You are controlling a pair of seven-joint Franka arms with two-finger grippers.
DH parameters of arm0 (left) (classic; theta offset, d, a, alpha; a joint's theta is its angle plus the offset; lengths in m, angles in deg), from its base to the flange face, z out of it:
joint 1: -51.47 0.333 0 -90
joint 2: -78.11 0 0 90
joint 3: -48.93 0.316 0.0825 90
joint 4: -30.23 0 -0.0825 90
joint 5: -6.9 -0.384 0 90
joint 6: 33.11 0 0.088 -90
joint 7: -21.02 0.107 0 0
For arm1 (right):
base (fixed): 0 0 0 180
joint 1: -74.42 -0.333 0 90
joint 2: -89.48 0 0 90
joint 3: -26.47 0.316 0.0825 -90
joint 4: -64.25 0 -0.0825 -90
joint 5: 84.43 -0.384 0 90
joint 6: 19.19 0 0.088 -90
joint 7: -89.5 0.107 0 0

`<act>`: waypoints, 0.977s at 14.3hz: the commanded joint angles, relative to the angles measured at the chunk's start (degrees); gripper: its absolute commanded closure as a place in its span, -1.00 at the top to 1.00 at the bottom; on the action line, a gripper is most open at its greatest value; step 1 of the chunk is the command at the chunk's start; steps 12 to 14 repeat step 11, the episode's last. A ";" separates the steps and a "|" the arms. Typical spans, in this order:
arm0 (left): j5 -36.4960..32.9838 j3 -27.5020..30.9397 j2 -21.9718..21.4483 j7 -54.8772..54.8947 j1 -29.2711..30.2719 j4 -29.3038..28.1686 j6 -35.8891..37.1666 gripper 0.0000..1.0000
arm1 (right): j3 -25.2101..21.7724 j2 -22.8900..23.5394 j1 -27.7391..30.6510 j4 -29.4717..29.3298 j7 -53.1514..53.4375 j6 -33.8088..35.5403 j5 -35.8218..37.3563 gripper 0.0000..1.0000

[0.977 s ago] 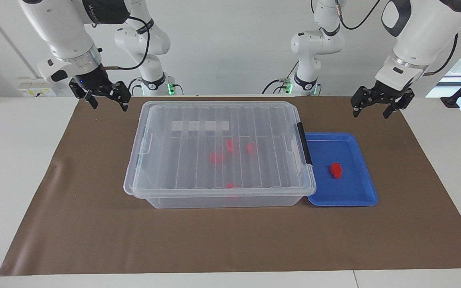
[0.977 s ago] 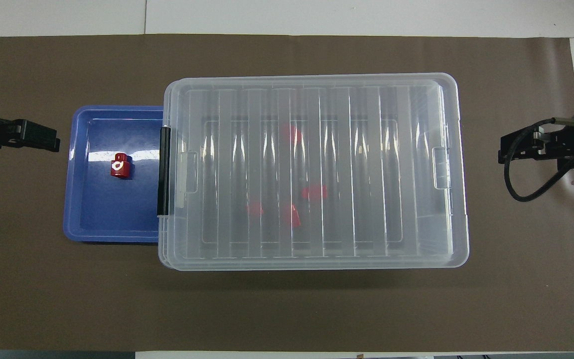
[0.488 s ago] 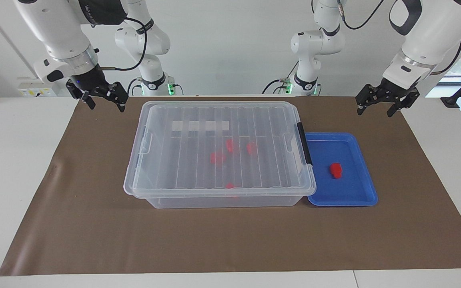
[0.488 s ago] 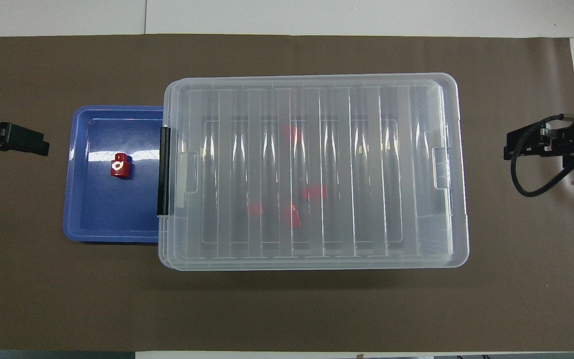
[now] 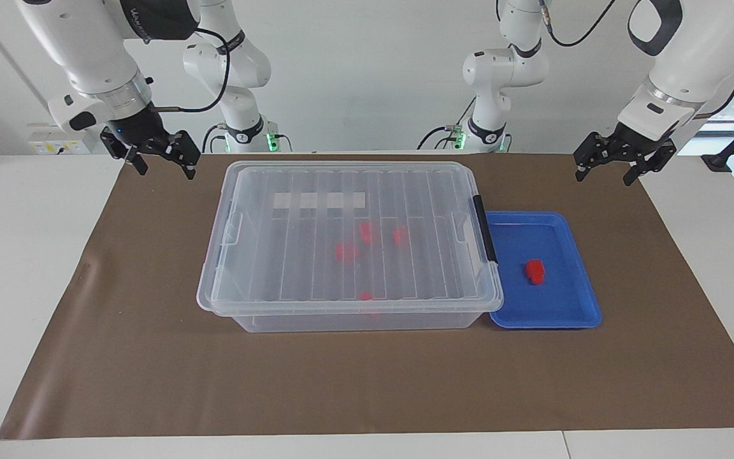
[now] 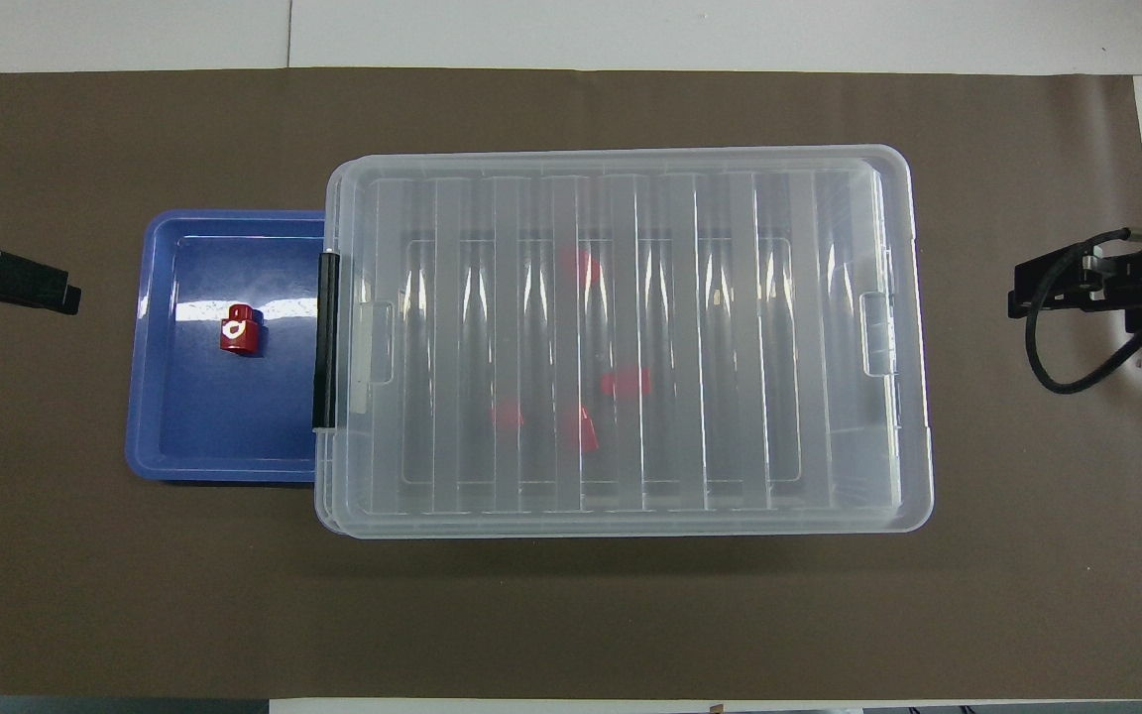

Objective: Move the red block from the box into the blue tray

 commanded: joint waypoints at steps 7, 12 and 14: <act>0.48 0.75 -0.82 0.86 -1.14 0.00 1.73 1.00 | 0.35 -0.12 0.28 -0.07 -1.17 -0.38 0.20 1.00; 0.39 0.67 -0.82 0.78 -1.14 0.00 2.26 1.00 | 0.35 -0.12 0.28 -0.07 -1.17 -0.38 0.11 1.00; 0.39 0.67 -0.82 0.78 -1.14 0.00 2.26 1.00 | 0.35 -0.12 0.28 -0.07 -1.17 -0.38 0.11 1.00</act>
